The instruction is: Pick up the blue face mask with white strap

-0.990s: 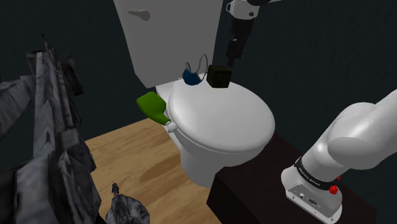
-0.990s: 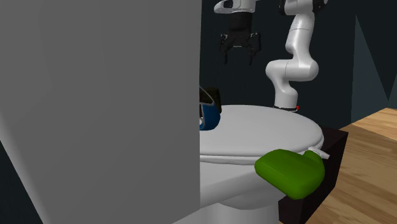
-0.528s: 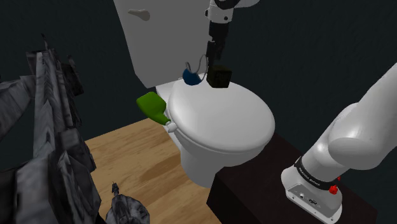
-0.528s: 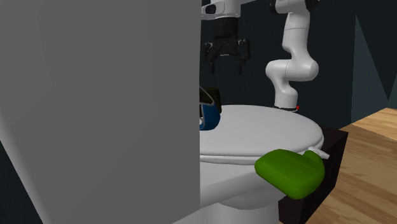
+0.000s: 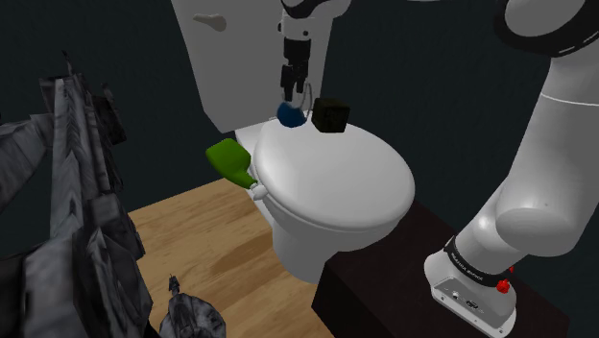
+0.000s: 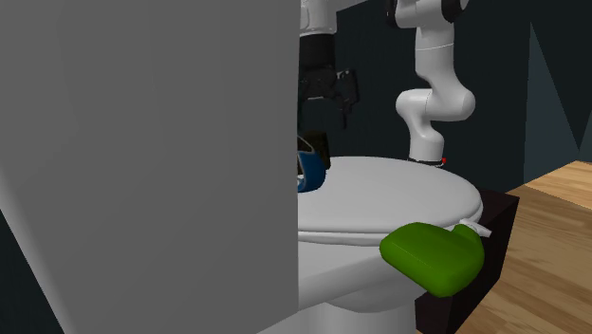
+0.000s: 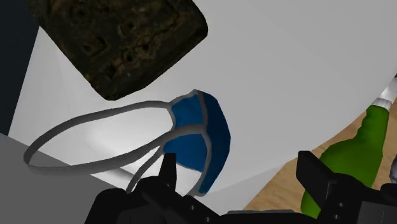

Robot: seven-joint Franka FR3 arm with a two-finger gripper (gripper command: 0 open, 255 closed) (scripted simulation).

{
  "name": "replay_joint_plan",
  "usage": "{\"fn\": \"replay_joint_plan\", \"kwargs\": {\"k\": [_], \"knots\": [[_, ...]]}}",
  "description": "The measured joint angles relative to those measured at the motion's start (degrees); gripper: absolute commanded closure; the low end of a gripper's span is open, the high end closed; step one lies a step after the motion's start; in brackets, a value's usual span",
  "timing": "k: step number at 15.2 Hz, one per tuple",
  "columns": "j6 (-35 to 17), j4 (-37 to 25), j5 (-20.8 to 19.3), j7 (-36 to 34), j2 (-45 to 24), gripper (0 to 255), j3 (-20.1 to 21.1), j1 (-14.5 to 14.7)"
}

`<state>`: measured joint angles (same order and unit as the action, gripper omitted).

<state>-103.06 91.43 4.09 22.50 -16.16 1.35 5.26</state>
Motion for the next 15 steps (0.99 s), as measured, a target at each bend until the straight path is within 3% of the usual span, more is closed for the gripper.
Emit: {"fn": "replay_joint_plan", "kwargs": {"k": [8,9,15], "knots": [[-4.6,1.2,0.2,0.5,-2.7,0,0.1,0.0],[-4.7,1.6,0.3,0.7,-2.8,255,0.1,0.0],[-5.0,2.5,0.4,0.9,-2.7,255,0.1,-0.1]]}}
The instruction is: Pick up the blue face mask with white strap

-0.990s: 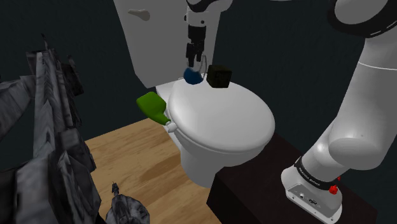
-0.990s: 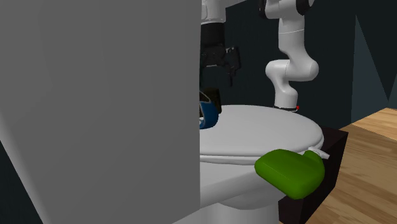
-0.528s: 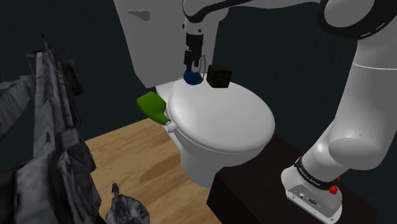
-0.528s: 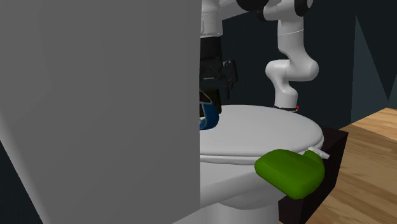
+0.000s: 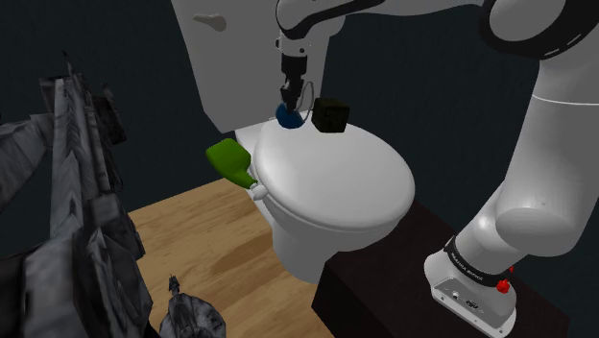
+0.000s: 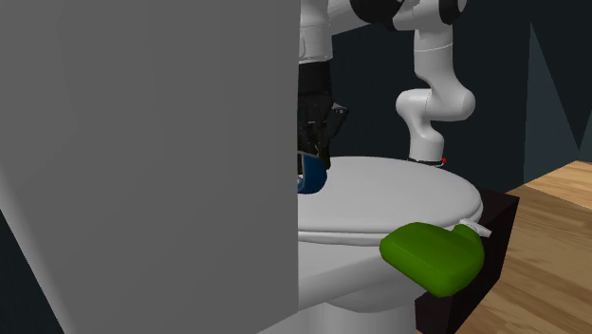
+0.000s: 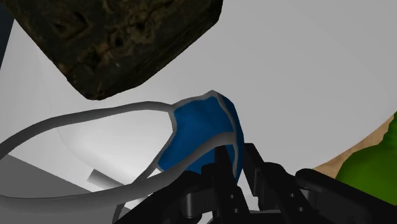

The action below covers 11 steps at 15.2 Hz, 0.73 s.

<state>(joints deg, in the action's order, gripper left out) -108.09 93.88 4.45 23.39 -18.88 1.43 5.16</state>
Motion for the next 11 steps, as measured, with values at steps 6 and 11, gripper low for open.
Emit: {"fn": "replay_joint_plan", "kwargs": {"k": [6,11], "knots": [[1.0,-1.1,0.0,-0.2,-0.1,255,0.1,0.1],[4.4,-3.7,-0.1,-0.5,0.6,255,0.1,0.1]]}}
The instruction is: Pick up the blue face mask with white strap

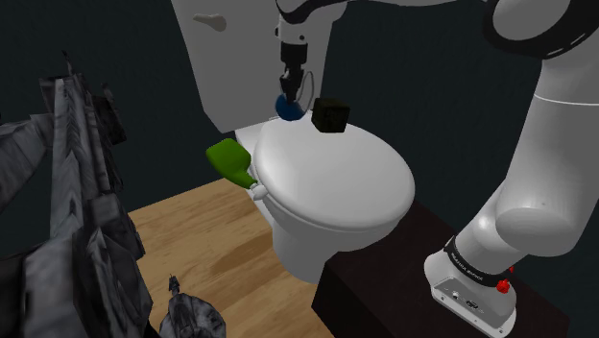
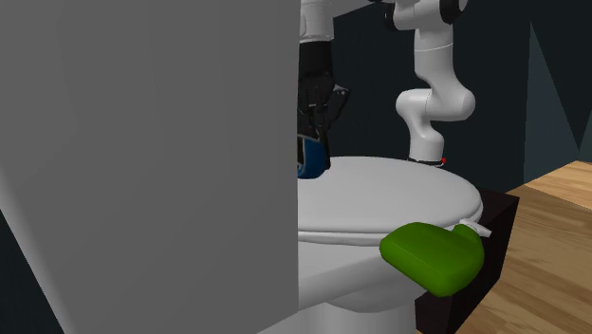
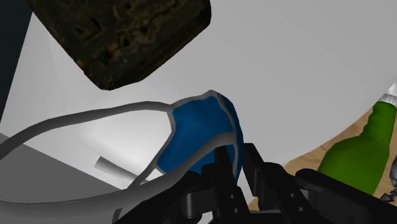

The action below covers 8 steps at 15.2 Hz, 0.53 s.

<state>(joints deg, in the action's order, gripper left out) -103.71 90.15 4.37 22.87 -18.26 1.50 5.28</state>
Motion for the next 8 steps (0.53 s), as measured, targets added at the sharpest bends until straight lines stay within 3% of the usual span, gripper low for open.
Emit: {"fn": "replay_joint_plan", "kwargs": {"k": [8], "knots": [[5.8,-5.4,-0.1,-0.4,0.5,255,0.0,0.0]]}}
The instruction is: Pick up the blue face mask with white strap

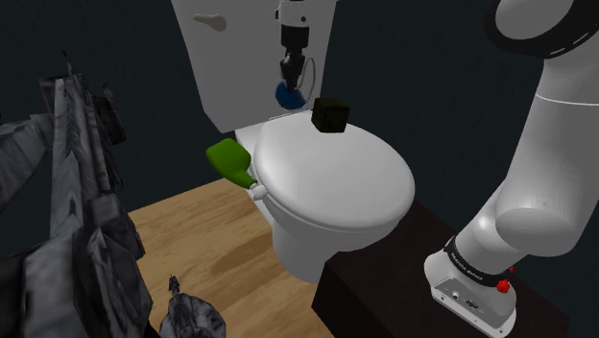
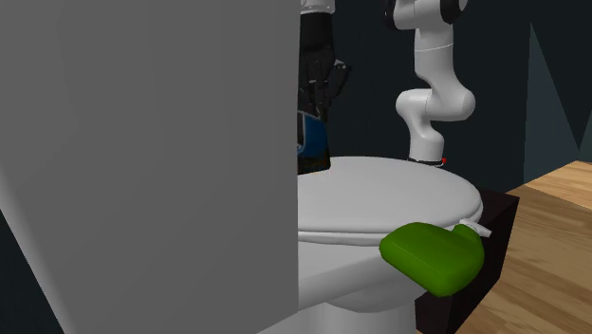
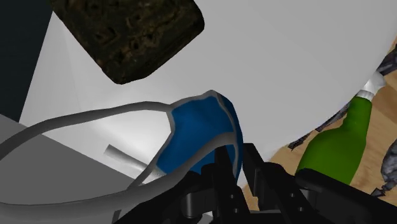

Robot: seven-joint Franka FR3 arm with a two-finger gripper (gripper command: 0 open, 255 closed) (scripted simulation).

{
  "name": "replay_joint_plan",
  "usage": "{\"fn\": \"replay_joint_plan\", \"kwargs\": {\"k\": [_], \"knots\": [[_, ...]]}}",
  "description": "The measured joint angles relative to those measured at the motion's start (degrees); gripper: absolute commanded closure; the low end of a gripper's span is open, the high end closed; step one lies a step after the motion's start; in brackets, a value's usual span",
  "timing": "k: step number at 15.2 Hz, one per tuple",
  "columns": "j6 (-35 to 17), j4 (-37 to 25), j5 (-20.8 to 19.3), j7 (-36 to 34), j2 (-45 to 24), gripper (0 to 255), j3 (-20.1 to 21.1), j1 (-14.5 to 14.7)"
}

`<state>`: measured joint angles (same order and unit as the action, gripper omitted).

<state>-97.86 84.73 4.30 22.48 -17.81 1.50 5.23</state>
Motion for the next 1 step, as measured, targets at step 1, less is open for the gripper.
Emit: {"fn": "replay_joint_plan", "kwargs": {"k": [1], "knots": [[0.4,-0.4,0.0,-0.1,0.0,255,0.0,0.0]]}}
